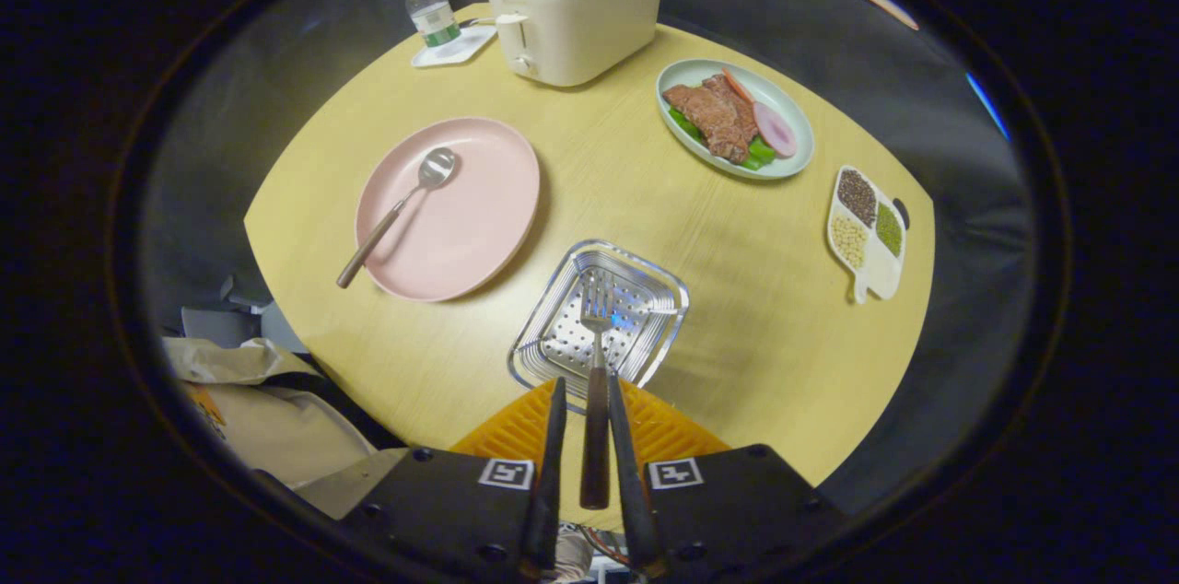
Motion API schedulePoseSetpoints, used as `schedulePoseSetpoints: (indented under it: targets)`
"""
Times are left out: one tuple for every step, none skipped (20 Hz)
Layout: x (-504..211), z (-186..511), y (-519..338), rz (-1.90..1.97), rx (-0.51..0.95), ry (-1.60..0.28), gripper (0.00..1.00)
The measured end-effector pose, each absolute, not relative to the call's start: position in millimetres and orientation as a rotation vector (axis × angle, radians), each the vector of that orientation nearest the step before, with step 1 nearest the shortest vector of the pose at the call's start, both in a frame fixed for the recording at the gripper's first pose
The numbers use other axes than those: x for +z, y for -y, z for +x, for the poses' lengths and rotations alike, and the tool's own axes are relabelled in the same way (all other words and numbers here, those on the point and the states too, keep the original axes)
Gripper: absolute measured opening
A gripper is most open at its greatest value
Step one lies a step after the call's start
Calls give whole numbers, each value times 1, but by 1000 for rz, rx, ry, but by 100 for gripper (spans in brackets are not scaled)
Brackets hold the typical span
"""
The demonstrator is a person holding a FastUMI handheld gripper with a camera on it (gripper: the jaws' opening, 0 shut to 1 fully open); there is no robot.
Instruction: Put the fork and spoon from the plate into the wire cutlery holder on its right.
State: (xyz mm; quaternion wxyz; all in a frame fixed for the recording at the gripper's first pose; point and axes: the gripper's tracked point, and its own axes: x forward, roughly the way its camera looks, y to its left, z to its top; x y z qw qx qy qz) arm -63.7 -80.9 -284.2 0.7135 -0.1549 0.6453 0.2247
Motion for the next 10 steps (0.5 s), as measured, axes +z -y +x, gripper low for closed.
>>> schedulePoseSetpoints:
  targets:
    - [-282,-63,78,-327,485,-1401,51]
    - [-279,-61,72,-301,476,-1371,60]
    - [-278,-60,66,-271,462,-1333,70]
    - [-277,-56,61,-245,438,-1305,80]
    - [-270,-56,59,-223,411,-1269,90]
    - [-268,-54,54,-205,383,-1231,99]
    - [-263,-54,50,-188,358,-1194,99]
    - [-259,-52,43,-169,341,-1150,99]
    - [-254,-52,37,-154,325,-1109,99]
    - [-251,-51,30,-142,308,-1071,99]
